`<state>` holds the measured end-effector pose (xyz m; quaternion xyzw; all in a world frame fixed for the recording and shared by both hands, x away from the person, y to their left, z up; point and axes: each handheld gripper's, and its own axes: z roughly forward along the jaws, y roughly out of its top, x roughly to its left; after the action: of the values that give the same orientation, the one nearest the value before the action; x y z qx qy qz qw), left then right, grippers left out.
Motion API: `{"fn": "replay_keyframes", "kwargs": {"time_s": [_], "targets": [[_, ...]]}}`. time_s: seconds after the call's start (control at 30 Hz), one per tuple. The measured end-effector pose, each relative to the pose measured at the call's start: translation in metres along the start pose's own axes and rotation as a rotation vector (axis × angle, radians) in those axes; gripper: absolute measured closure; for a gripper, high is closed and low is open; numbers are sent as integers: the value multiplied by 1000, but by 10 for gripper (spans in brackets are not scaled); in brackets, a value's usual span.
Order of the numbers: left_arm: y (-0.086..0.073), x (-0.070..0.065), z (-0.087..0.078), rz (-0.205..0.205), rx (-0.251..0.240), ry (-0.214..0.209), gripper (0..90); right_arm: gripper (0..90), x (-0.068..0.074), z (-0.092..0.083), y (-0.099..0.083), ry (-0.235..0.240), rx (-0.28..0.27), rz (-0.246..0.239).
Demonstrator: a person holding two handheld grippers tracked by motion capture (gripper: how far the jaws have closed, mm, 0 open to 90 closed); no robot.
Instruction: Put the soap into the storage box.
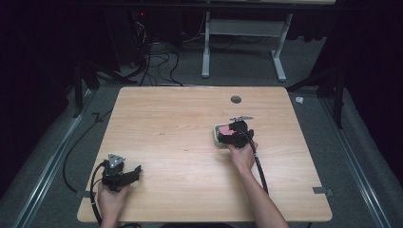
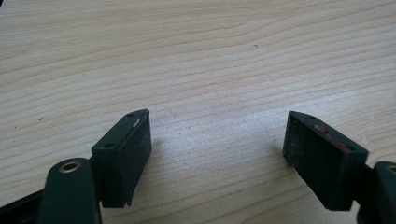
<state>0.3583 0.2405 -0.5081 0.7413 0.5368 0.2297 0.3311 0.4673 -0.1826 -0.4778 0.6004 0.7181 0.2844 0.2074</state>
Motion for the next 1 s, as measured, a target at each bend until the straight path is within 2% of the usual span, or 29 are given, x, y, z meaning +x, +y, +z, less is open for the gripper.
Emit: {"fn": "replay_keyframes", "kwargs": {"time_s": [0.27,1.0], "targets": [[0,0,0,0,0,0,240,124,-4,-13,4,37,-62,10],[0,0,0,0,-1,1,240,148,-23,-38,4,77,-120,-6]]}}
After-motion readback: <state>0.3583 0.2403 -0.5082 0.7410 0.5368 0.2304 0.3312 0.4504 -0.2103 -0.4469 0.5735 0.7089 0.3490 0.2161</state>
